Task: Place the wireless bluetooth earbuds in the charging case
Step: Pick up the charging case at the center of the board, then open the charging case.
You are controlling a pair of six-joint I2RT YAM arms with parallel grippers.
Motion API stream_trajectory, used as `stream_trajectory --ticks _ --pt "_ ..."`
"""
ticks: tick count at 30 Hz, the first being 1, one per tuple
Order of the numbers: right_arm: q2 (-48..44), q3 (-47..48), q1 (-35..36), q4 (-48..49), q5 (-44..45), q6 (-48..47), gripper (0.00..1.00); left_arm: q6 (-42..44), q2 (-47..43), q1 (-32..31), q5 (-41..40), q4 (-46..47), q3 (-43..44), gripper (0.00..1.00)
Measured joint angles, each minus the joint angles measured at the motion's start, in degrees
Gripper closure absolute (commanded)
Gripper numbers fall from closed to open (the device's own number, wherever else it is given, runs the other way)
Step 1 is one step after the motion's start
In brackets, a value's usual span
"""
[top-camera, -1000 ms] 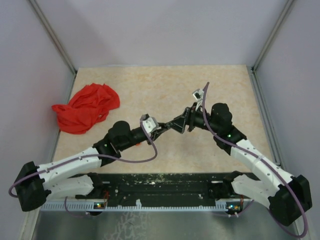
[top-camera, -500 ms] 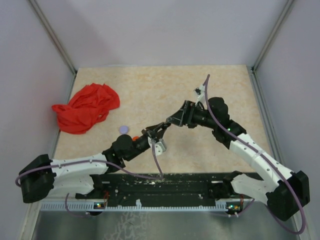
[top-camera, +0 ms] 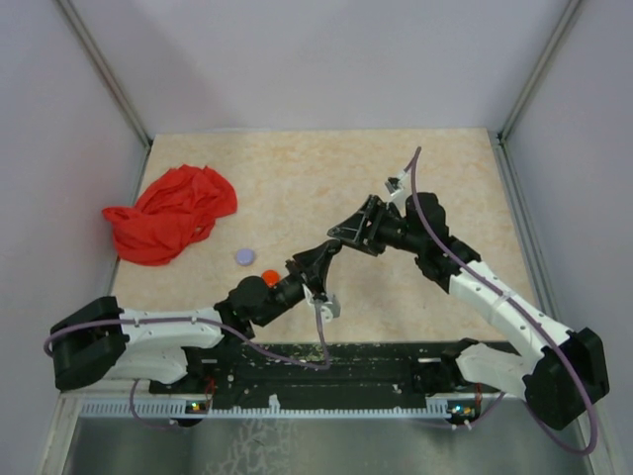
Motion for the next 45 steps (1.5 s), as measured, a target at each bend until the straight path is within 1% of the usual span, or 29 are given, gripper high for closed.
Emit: stream_trajectory --ticks 12,17,19,20,21,23,24,26,31,32,34,38,41,45 --pt "0.00 -2.73 0.55 0.66 0.59 4.76 0.54 7.17 4.83 -1.27 -3.52 8.61 -1.31 1.00" --pt "0.00 -3.04 1.11 1.31 0.66 5.57 0.66 9.07 6.97 -2.08 -4.50 12.35 -1.92 1.00" --pt "0.00 -3.10 1.11 1.46 0.85 6.01 0.73 9.81 7.43 -2.38 -5.11 13.94 -2.29 0.99" --pt "0.00 -3.15 1.11 1.53 1.05 6.21 0.77 10.12 7.61 -2.56 -5.44 14.64 -2.49 0.97" --pt "0.00 -3.37 1.11 1.84 1.14 6.56 0.80 10.40 7.74 -2.67 -5.79 15.10 -2.62 0.94" --pt "0.00 -3.80 1.16 2.08 1.27 7.08 0.89 11.02 8.00 -2.93 -6.36 15.61 -2.95 0.85" --pt "0.00 -4.09 1.16 2.12 1.31 7.43 0.93 11.21 8.11 -3.08 -6.60 15.63 -3.13 0.79" --pt "0.00 -4.55 1.18 2.29 1.36 7.78 1.00 11.37 8.22 -3.39 -6.86 15.72 -3.52 0.63" --pt "0.00 -4.85 1.55 2.51 2.36 6.19 1.00 10.25 7.93 -4.07 -7.58 15.93 -4.61 0.27" --pt "0.00 -4.85 1.53 2.78 2.73 5.46 1.00 9.73 7.61 -4.22 -7.74 15.85 -5.01 0.23" --pt "0.00 -4.85 1.51 3.54 3.45 3.85 1.00 8.37 6.58 -4.35 -8.00 15.65 -5.73 0.16" --pt "0.11 -5.03 0.70 5.90 3.80 0.42 1.00 3.19 2.56 -4.33 -8.41 13.33 -6.43 0.12" --pt "1.01 -6.38 -1.25 10.62 2.38 -2.40 1.00 -3.30 -1.73 -4.00 -7.96 7.58 -6.32 0.12" --pt "3.34 -7.13 -3.32 14.93 -0.35 -6.75 1.00 -14.99 -5.95 -0.90 -3.50 -2.54 -5.03 0.10"
